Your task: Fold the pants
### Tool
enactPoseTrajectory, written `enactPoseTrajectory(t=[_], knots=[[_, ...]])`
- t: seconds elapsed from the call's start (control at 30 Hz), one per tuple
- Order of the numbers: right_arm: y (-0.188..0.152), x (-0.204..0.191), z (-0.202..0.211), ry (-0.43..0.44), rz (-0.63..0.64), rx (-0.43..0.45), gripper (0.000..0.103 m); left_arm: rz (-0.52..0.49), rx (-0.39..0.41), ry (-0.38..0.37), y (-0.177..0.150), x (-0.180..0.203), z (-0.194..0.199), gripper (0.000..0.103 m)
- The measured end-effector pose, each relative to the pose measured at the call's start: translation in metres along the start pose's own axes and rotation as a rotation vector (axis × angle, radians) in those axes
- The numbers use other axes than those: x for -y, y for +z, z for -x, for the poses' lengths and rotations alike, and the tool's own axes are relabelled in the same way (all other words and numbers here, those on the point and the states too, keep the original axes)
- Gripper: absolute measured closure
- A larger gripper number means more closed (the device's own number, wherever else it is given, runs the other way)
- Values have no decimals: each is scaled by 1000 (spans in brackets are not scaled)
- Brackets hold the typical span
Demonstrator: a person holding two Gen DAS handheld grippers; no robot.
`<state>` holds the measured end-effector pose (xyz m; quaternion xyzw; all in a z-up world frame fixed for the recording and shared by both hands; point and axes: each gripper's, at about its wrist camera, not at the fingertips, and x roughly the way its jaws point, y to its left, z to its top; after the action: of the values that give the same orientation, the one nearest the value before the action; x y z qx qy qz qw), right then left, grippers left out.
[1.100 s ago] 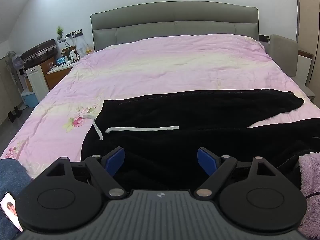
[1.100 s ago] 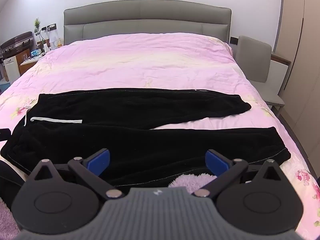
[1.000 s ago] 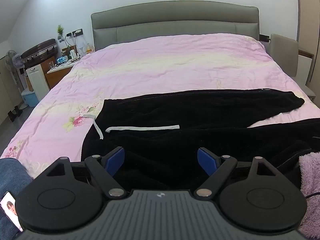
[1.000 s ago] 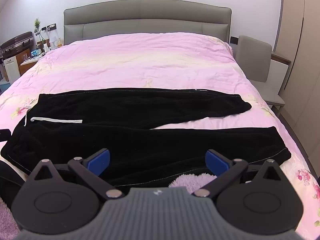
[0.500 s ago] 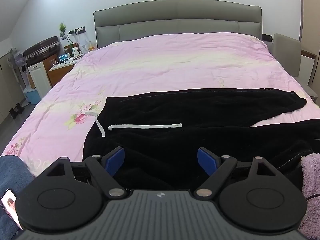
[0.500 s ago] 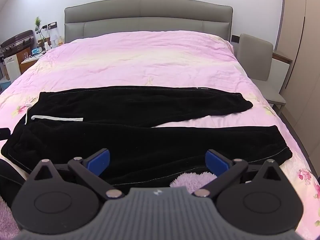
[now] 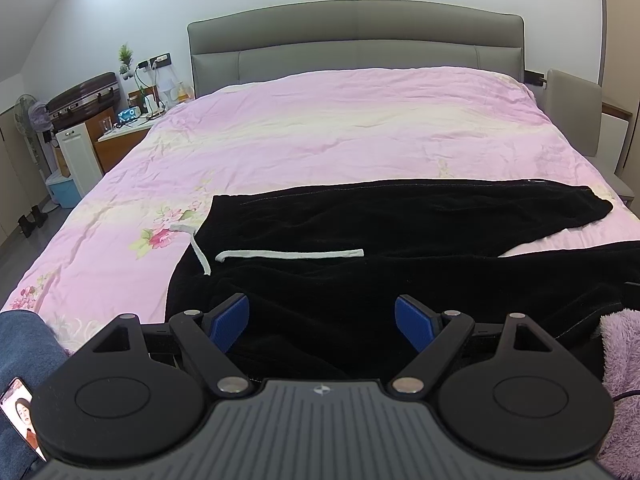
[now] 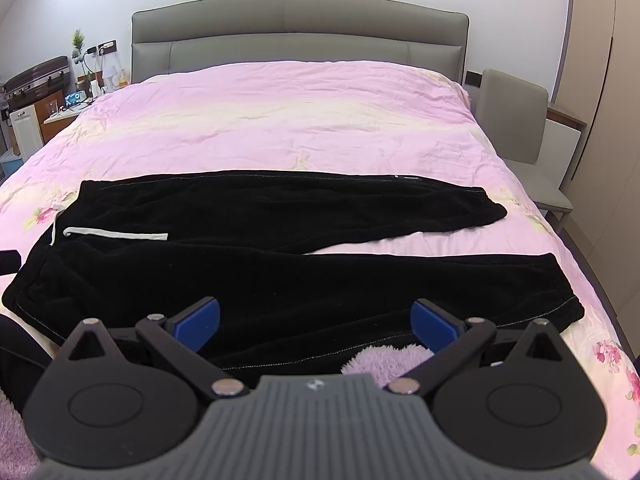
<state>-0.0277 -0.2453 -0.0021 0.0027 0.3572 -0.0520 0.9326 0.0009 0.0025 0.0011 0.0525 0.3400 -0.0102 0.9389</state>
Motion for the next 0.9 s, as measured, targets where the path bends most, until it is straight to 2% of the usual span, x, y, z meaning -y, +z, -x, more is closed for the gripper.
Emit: enactPoseTrajectory(t=[0.9], knots=[[0,1,-3,1,-9,-12,5,1,4,1,1,0,1,6]])
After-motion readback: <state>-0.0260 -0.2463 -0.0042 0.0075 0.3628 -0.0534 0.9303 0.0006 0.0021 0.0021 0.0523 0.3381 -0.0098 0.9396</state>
